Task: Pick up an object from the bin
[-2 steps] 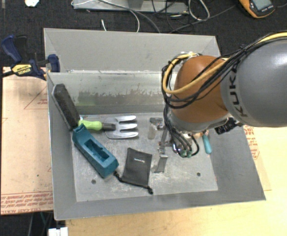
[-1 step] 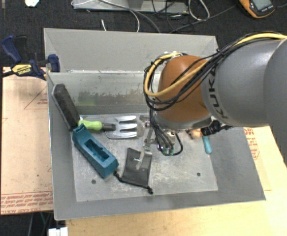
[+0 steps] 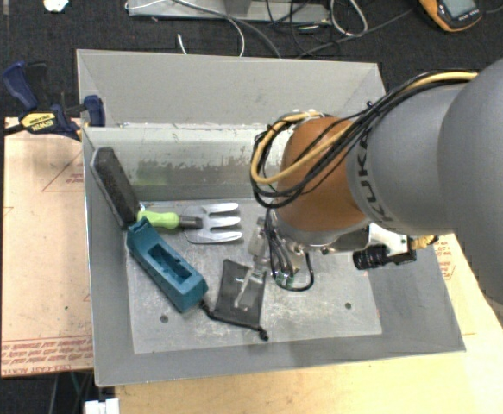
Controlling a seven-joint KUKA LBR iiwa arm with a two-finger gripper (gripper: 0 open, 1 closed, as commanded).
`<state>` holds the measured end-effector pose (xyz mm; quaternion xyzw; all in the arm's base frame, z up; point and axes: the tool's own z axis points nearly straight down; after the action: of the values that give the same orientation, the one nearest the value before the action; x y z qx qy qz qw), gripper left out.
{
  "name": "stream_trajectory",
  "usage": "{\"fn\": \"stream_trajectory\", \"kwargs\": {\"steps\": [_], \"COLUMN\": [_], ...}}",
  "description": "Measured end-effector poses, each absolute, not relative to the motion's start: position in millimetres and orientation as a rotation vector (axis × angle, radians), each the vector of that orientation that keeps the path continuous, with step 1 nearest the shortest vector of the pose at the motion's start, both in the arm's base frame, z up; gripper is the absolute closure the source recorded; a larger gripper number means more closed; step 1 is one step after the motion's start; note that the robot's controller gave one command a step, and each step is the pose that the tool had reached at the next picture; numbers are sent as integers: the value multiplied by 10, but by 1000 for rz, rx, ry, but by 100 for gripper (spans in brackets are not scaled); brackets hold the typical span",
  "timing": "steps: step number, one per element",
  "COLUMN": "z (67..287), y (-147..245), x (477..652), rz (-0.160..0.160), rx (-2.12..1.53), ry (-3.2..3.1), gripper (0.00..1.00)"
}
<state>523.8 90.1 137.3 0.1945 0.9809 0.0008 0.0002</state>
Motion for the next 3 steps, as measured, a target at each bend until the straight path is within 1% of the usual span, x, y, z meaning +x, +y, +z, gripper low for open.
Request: {"fn": "stream_trajectory", "kwargs": {"steps": [1, 2, 3], "z": [666, 704, 704], "y": [799, 899, 898], "x": [4979, 4921, 4921], "rz": [9, 14, 14], "rx": [655, 985, 986], "ry": [3065, 2974, 2974], "gripper": [0, 100, 100]}}
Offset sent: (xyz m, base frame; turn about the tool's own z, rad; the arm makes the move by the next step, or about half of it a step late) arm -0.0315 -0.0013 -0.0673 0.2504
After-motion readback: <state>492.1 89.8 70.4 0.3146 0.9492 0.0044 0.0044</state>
